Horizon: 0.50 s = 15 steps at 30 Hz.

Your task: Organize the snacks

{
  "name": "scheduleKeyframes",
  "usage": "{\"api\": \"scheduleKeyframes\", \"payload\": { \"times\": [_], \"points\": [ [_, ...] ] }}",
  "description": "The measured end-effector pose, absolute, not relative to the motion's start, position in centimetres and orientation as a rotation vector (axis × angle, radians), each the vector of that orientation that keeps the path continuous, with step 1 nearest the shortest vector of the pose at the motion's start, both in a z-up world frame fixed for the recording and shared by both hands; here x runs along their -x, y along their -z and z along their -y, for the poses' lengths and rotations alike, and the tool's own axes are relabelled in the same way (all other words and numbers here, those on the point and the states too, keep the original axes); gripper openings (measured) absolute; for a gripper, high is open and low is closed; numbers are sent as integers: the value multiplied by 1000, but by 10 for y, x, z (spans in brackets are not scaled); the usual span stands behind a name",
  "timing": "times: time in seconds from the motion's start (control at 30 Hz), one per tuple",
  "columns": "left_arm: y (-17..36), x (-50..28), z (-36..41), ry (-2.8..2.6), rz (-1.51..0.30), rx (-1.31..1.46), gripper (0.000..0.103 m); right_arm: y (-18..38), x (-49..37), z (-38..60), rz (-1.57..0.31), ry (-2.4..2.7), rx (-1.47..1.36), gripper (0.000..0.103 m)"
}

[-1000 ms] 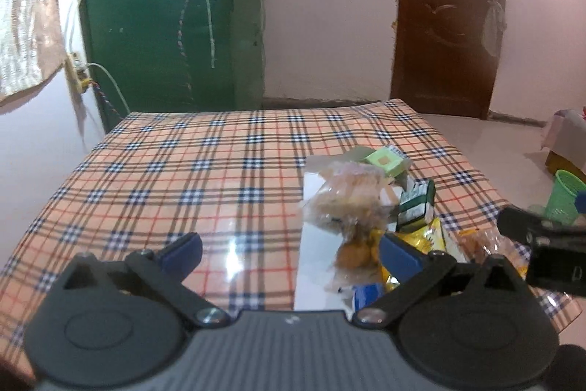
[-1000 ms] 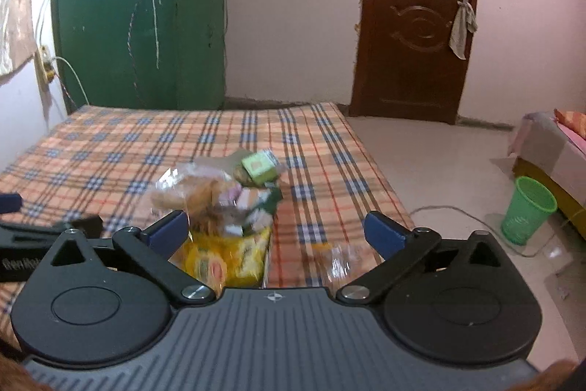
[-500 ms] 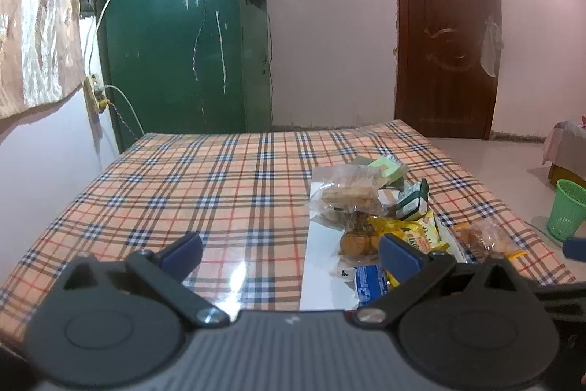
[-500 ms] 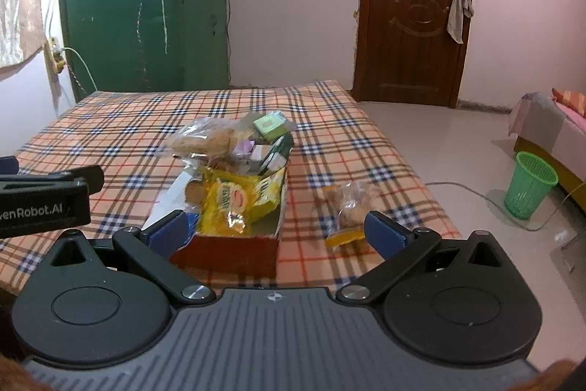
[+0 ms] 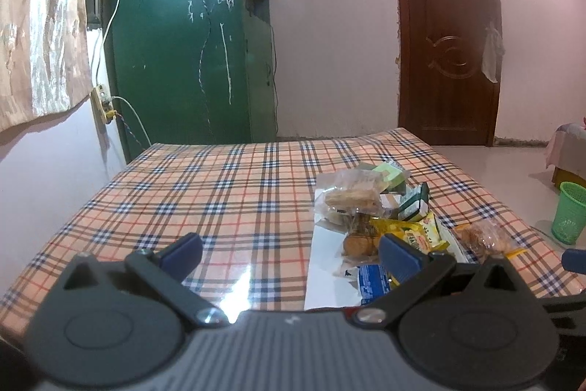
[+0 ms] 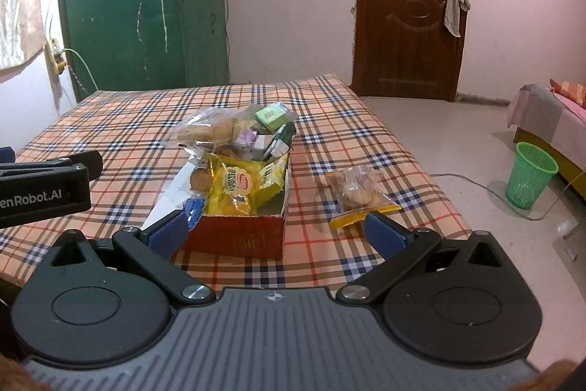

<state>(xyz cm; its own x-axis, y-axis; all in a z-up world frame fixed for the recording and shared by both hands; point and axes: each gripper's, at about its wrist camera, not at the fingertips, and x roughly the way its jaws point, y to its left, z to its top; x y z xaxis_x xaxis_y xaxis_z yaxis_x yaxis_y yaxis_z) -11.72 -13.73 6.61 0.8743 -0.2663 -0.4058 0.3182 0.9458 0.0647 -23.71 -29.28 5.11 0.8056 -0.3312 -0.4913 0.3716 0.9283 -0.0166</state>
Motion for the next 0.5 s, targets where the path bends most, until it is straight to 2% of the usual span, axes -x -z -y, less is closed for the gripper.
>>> {"api": "scheduleKeyframes", "payload": {
  "times": [0.5],
  "points": [
    [-67, 119, 142, 306, -406, -169, 102, -51, 237, 290, -513, 370, -67, 103]
  ]
}}
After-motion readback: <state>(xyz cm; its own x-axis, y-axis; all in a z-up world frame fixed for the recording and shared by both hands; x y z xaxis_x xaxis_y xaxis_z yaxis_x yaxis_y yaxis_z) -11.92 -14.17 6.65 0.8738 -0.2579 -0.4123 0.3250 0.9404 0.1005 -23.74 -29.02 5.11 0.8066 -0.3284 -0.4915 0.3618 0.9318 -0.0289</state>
